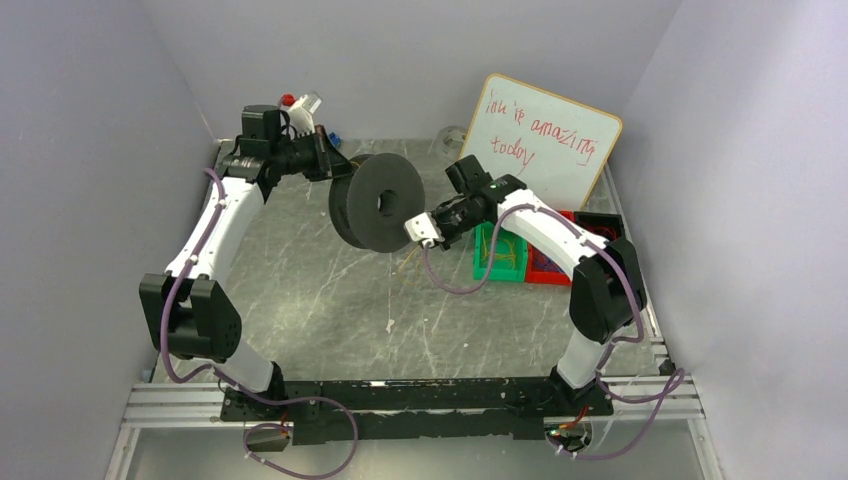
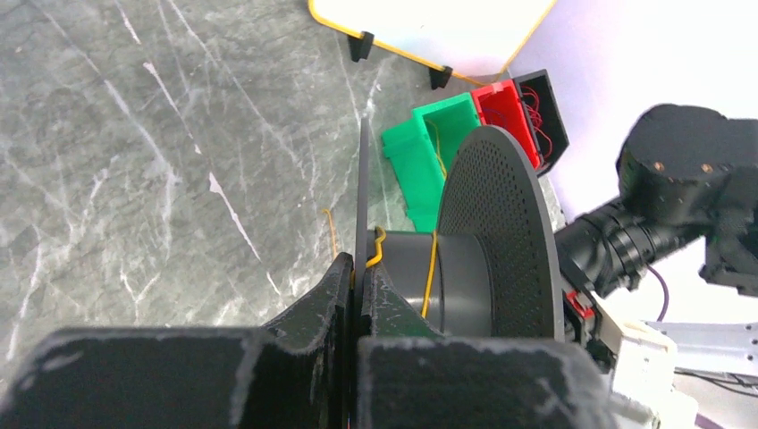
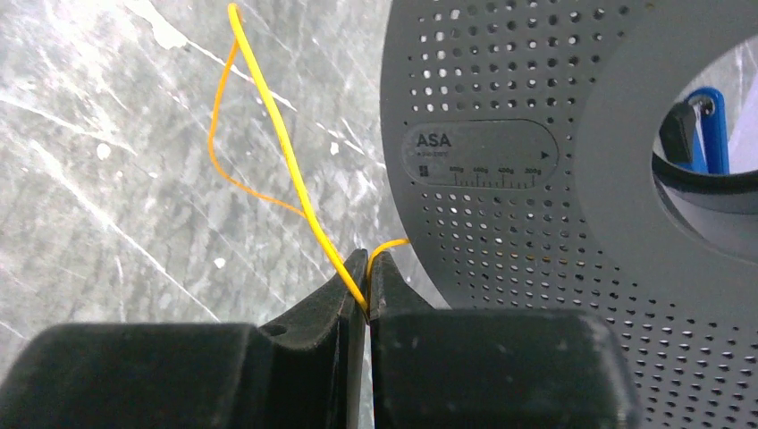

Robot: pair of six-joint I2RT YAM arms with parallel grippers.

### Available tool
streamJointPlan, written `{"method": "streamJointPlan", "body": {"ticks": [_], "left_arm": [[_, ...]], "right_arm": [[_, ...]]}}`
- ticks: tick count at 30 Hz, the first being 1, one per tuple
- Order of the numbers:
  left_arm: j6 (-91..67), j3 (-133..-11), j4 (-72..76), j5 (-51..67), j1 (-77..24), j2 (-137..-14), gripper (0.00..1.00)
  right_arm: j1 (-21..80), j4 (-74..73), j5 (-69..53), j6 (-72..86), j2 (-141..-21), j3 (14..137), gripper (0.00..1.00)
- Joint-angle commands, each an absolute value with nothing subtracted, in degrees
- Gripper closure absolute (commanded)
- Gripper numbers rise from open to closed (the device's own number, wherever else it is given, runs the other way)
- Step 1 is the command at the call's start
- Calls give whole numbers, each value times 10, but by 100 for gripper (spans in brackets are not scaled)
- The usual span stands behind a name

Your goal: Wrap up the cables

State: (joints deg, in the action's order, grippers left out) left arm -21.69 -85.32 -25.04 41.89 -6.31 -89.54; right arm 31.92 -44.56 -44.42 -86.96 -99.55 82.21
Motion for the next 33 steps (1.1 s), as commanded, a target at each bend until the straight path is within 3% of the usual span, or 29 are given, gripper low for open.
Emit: {"method": "streamJointPlan", "body": {"ticks": [1, 19, 26, 31, 33], "left_arm": [[-242, -860, -213, 374, -51, -880, 97], [-228, -857, -232, 314, -48, -881, 98], [-215, -865, -237, 318, -48, -877, 97], [-221, -869, -224, 345, -48, -872, 97], [-220, -880, -226, 343, -48, -873, 97]], "right_arm": [[339, -496, -471, -864, -971, 817, 91], [384, -478, -443, -804, -978, 828, 88], [377, -394, -412, -689, -998, 828, 70], [316, -224, -521, -507, -998, 765, 57], [309, -180, -538, -523, -983, 720, 52]]}}
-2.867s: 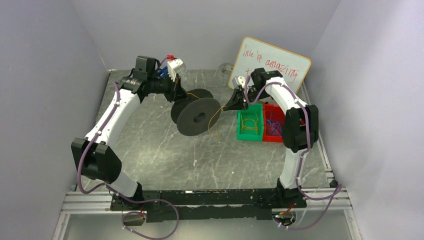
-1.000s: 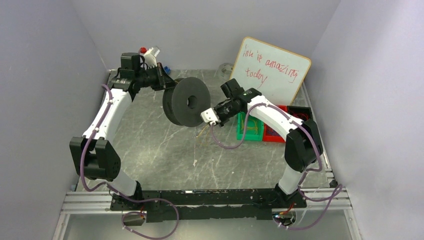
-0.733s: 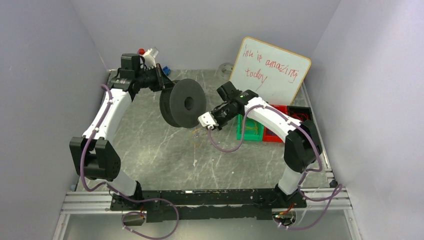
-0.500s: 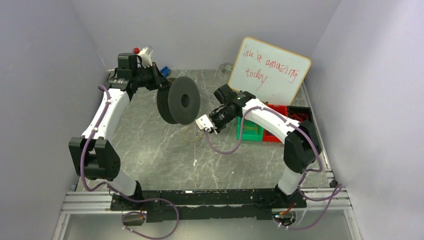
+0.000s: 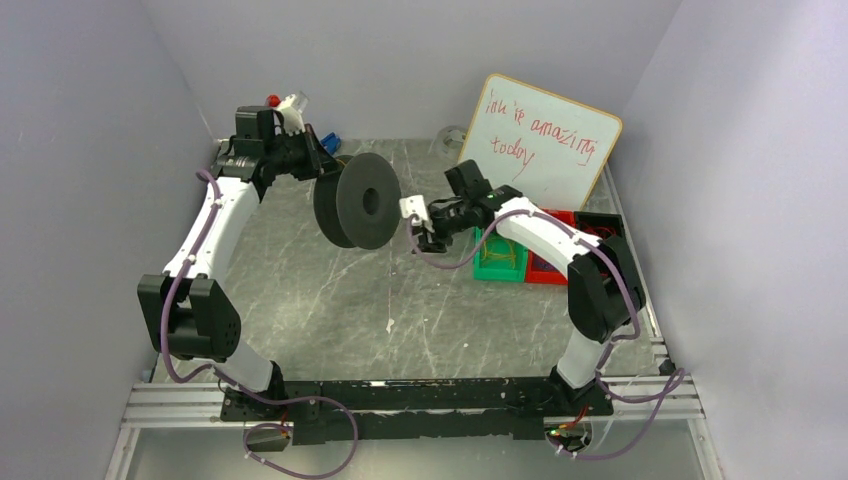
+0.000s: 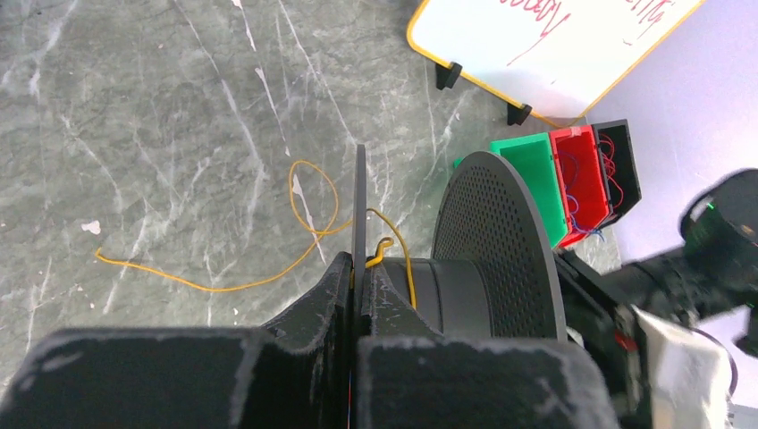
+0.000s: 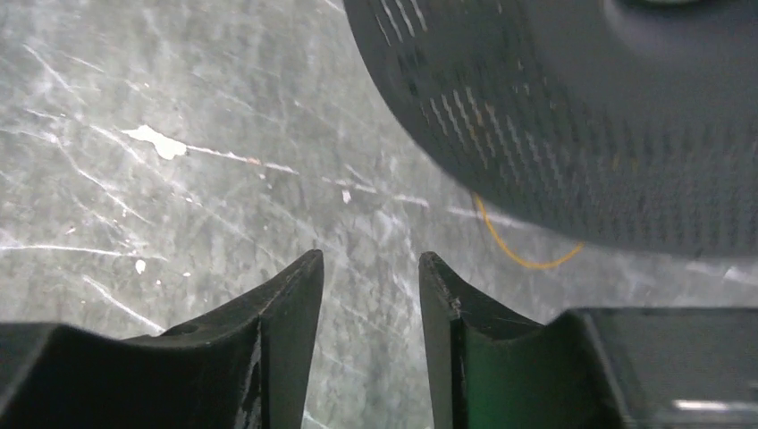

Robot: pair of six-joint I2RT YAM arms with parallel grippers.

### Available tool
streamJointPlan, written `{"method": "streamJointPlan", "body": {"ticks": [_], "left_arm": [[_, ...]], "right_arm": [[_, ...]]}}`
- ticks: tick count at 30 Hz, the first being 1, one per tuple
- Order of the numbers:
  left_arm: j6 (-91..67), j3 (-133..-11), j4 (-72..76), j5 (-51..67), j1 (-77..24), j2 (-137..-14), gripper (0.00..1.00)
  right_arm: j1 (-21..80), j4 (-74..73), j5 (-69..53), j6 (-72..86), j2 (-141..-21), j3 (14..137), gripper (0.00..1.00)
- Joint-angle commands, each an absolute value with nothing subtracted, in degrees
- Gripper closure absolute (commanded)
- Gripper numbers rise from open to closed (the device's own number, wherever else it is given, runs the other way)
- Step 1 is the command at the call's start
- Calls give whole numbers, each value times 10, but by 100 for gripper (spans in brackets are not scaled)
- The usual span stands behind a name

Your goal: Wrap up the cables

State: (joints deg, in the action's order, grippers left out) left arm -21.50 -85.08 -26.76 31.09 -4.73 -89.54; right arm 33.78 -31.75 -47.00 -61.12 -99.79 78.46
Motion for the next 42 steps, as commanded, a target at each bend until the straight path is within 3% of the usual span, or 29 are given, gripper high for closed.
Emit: {"method": "streamJointPlan", "body": {"ticks": [1, 5, 24, 42], "left_arm": [[-218, -886, -228, 339, -48, -874, 98], [-207, -907, -238, 333, -48, -876, 98], [-205, -881, -209, 367, -48, -867, 97], [-210, -878, -203, 376, -48, -875, 97]], "right_arm": [[314, -182, -528, -560, -978, 704, 48], [350, -206, -437, -646, -991, 695, 43], [461, -139, -52, -807, -1136, 772, 38], [462, -208, -2, -923, -1229, 880, 37]]}}
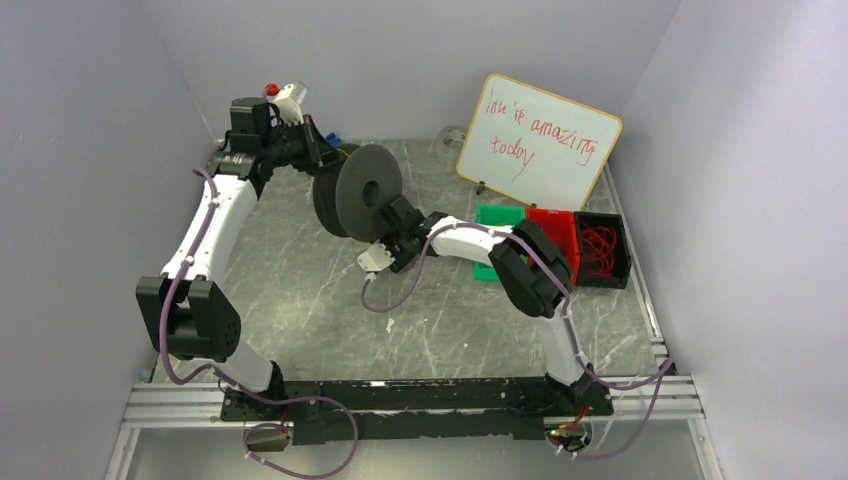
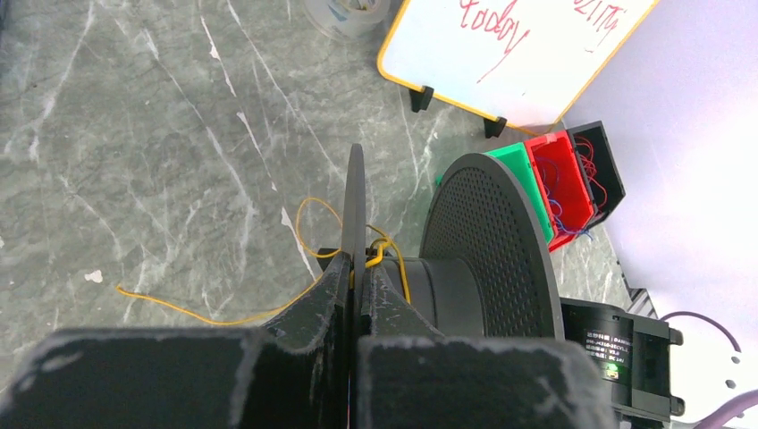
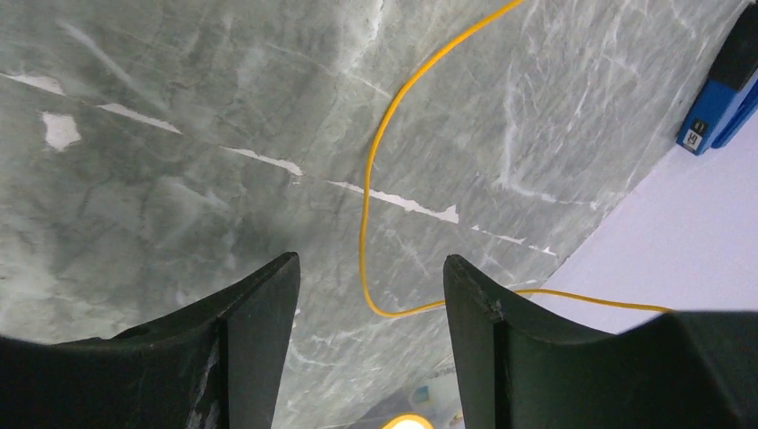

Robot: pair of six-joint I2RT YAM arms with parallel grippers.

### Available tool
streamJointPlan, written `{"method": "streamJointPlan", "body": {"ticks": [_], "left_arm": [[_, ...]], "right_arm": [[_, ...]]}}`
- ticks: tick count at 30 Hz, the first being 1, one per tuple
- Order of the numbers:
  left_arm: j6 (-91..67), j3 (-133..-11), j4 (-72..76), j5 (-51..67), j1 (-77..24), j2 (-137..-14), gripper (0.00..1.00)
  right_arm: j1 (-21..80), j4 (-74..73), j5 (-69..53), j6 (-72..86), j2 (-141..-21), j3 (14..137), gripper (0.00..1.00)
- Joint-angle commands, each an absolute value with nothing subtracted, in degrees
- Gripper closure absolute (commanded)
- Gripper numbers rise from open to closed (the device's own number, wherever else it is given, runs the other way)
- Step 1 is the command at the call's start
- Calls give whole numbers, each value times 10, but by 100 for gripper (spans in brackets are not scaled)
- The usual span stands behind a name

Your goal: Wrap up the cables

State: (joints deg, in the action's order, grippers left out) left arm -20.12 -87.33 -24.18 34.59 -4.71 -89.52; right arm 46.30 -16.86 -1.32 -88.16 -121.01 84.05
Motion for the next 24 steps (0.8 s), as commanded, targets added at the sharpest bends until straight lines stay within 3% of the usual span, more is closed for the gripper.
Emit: {"method": "streamJointPlan", "body": {"ticks": [1, 4, 6, 9, 12, 15, 24], "left_arm": [[-210, -878, -203, 377, -48, -875, 97], [-209, -880, -205, 377, -48, -874, 98], [-208, -881, -206, 378, -48, -874, 97], [-209, -880, -205, 379, -48, -873, 97], [-210, -877, -205, 379, -48, -873, 97], [-212, -878, -206, 377, -48, -872, 97], [-193, -891, -224, 304, -47, -884, 97]], "right_arm": [[462, -222, -2, -933, -1233, 887, 38], [462, -264, -9, -960, -1248, 911, 43], [462, -303, -12, -969, -1262, 936, 54], [465, -320, -2, -971, -1279, 958, 79], [469, -302, 23, -974, -1285, 951, 98], [472, -302, 22, -977, -1279, 940, 100], [478, -447, -141, -934, -1196, 970, 100]]}}
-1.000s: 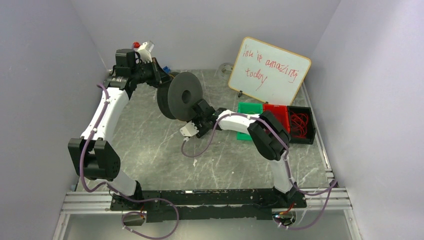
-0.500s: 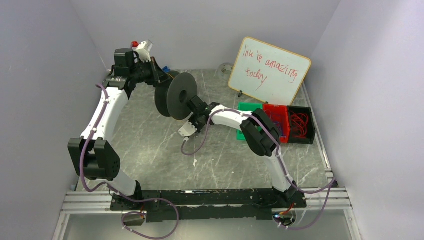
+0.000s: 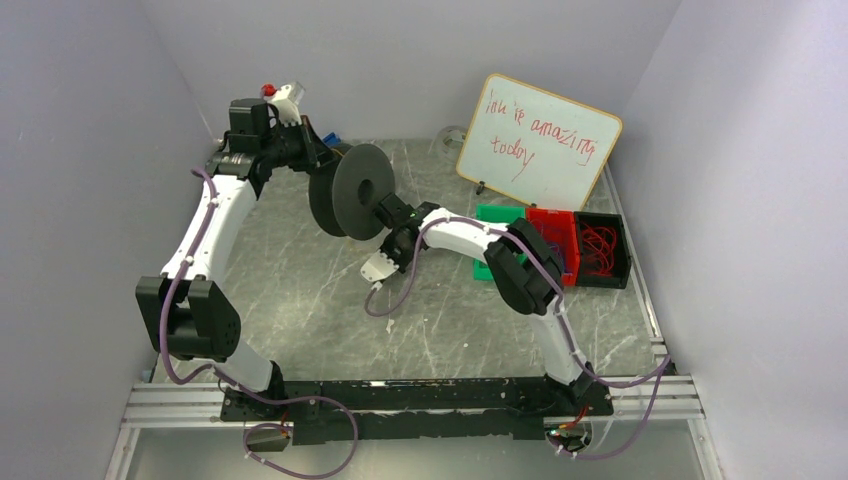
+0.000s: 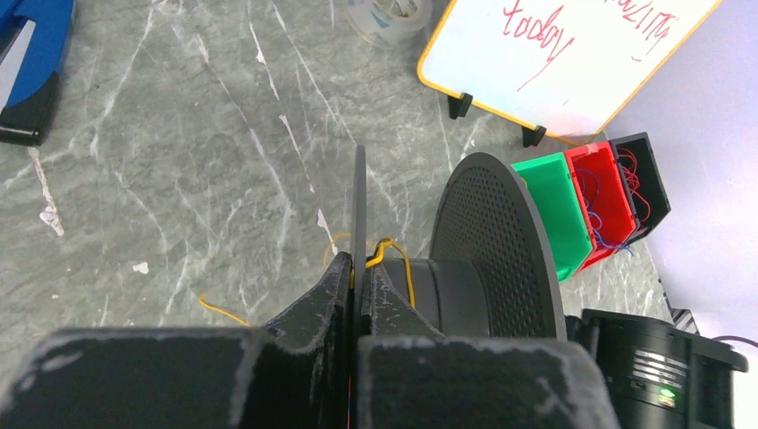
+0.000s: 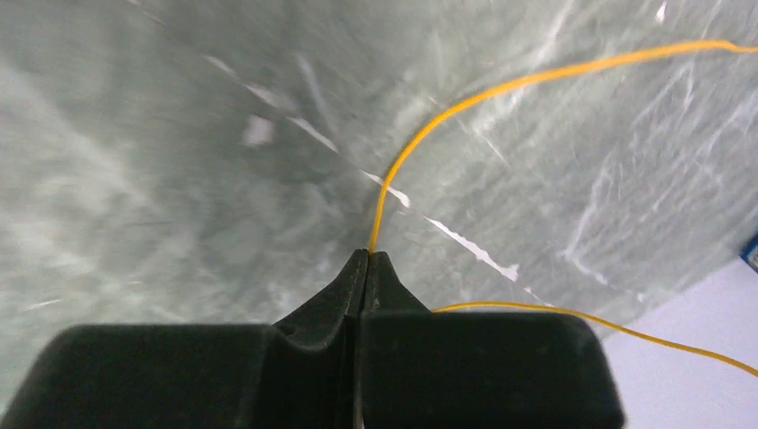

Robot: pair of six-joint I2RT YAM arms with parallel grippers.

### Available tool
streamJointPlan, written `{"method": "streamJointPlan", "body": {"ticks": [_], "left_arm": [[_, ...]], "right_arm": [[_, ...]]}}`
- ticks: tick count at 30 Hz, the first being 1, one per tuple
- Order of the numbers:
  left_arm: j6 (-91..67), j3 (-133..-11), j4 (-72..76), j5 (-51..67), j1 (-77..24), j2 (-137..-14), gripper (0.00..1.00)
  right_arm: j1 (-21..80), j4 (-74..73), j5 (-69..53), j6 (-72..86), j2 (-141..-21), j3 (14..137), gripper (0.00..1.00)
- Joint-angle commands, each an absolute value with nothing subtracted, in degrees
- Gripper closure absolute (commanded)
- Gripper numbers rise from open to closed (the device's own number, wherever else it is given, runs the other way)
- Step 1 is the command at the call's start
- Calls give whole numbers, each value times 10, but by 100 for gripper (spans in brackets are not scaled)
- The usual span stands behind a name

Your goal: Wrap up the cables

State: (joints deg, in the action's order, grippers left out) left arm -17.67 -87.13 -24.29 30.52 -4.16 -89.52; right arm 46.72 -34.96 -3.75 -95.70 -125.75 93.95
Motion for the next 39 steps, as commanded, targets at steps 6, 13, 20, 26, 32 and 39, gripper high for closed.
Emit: {"method": "streamJointPlan", "body": {"ticks": [6, 13, 20, 26, 32, 39], "left_arm": [[-169, -869, -221, 264, -50, -891, 97], [-128, -845, -226, 200, -86, -891, 97], [-110, -838, -231, 162, -111, -894, 97], [-109, -826, -231, 118, -123, -896, 98], [-111, -816, -226, 93, -132, -906, 97], [-72, -804, -225, 52, -165, -906, 97]], "right_arm": [[482, -522, -264, -894, -1162, 1022, 100], [486, -572, -347, -859, -1155, 1098, 100], [486, -607, -398, -854, -1164, 1156, 100], [487, -649, -491, -846, -1166, 1201, 100], [494, -692, -561, -864, -1164, 1225, 100], [496, -658, -553, -812, -1157, 1249, 100]]}}
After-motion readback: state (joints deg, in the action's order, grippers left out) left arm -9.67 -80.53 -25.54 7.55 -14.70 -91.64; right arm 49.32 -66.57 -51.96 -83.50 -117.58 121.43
